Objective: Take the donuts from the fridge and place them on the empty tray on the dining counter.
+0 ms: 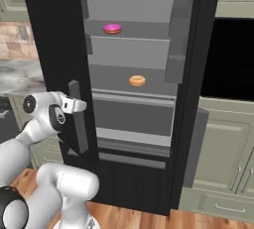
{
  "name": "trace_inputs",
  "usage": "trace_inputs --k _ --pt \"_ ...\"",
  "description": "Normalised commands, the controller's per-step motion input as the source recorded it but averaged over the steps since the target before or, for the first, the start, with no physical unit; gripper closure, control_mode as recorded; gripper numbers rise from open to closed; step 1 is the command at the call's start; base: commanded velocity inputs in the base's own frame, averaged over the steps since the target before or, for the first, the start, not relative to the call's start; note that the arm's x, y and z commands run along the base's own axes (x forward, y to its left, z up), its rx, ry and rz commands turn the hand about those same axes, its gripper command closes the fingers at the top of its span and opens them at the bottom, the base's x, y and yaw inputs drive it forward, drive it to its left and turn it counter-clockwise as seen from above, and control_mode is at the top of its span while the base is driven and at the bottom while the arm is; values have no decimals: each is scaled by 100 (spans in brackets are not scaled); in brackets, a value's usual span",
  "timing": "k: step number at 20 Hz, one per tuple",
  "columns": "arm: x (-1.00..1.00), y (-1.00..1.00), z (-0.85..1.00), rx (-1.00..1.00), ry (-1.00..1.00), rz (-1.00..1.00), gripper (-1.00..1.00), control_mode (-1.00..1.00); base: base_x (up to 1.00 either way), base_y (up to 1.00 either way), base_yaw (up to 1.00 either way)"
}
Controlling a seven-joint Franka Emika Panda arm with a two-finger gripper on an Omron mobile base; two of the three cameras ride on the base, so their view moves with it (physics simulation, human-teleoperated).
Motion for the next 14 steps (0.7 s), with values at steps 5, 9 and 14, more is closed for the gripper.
trace_inputs --k 5,9,14 --pt "-78 100 0 14 -11 -26 100 -100 0 0 0" --pt "-82 100 1 14 -9 -24 100 -100 0 0 0" --pt "-68 93 3 11 -6 -17 100 -100 0 0 0"
